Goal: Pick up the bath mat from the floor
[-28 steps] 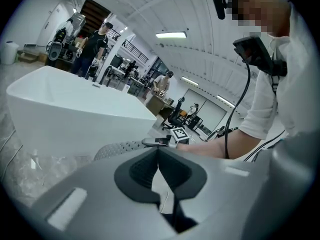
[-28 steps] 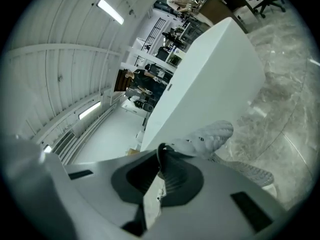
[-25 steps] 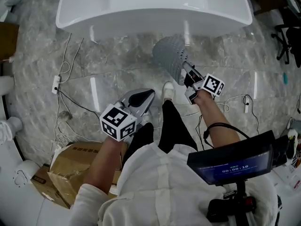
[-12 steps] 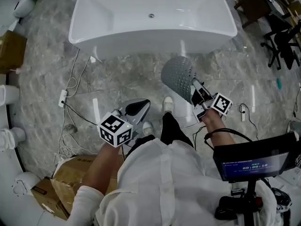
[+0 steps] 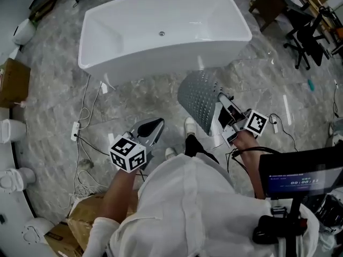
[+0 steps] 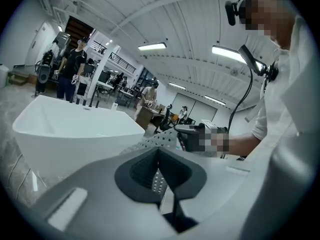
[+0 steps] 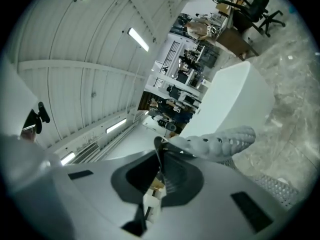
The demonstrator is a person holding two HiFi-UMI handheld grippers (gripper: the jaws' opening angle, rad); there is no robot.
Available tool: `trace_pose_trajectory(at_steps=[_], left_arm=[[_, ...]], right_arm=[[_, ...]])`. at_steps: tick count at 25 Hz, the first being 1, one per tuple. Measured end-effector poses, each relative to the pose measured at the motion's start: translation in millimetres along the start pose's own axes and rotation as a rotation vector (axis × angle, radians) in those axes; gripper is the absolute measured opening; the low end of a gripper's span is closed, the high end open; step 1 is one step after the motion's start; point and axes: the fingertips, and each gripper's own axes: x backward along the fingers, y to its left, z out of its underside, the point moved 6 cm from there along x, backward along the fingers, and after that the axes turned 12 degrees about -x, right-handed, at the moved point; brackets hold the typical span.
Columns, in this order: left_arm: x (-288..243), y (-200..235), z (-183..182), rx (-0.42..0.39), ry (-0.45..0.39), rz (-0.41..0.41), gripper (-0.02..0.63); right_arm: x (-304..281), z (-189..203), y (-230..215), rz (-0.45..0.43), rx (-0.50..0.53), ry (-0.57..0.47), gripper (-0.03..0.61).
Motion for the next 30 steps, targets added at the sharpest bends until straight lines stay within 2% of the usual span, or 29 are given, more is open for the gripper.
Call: trace_pose_trajectory(at_steps=[5, 11, 30], left_arm=[[11, -22, 3, 0.0, -0.001, -0.001, 0.006], [29, -43, 0, -0.002, -0.019, 0.002, 0.006], [72, -59, 23, 0.012, -0.055, -0.029, 0.006]], right_arm=[[18, 4, 34, -0.054, 0.027, 0.0, 0.012], [46, 17, 60, -0.049, 0.046, -0.013, 0.012], [81, 67, 76, -0.047, 0.08, -0.01, 0.012]])
